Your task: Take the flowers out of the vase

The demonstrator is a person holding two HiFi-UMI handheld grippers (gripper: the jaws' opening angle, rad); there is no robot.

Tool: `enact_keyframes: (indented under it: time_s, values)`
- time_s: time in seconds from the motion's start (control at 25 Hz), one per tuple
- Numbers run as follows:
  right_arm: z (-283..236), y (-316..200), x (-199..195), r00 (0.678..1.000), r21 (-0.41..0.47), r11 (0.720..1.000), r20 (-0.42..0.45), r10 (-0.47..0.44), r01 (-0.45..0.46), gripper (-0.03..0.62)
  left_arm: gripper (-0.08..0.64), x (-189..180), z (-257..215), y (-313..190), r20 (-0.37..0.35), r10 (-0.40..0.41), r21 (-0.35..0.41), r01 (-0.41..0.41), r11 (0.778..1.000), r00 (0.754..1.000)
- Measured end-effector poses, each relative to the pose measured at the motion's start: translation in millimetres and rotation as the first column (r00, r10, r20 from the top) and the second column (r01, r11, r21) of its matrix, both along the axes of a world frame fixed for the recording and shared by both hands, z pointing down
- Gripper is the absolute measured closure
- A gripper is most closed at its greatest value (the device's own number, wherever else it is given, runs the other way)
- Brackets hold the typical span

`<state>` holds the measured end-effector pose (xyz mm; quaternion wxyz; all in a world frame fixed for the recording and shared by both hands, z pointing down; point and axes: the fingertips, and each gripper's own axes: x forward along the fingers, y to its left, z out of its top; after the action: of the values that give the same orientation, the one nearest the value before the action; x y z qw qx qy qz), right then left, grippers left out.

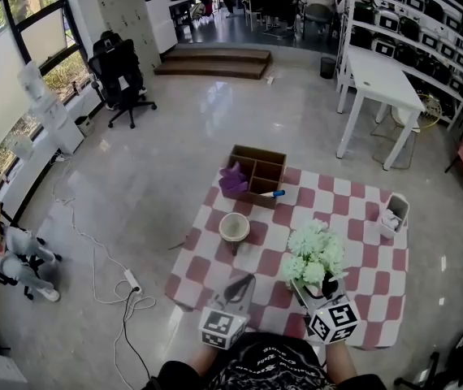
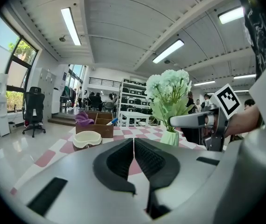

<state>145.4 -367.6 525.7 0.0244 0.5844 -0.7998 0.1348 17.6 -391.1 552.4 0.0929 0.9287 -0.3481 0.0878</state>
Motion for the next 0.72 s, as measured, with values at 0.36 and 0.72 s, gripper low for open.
enact_keyframes:
  time_s: [0.36, 0.72]
  values:
    - [-1, -23, -9, 1.000, 0.025, 0.999, -0.022, -0.019, 0.020, 0.262, 0.545, -15, 8, -6, 0.006, -0.020, -0.014, 0.020, 1.000, 1.000]
    - [-14, -23, -8, 0.999, 0.100, 0.995, -0.036, 0.018, -0.015, 0.392, 0.545, -31, 13, -8, 0.013, -0.047, -0.023, 0.047, 0.999, 0.999]
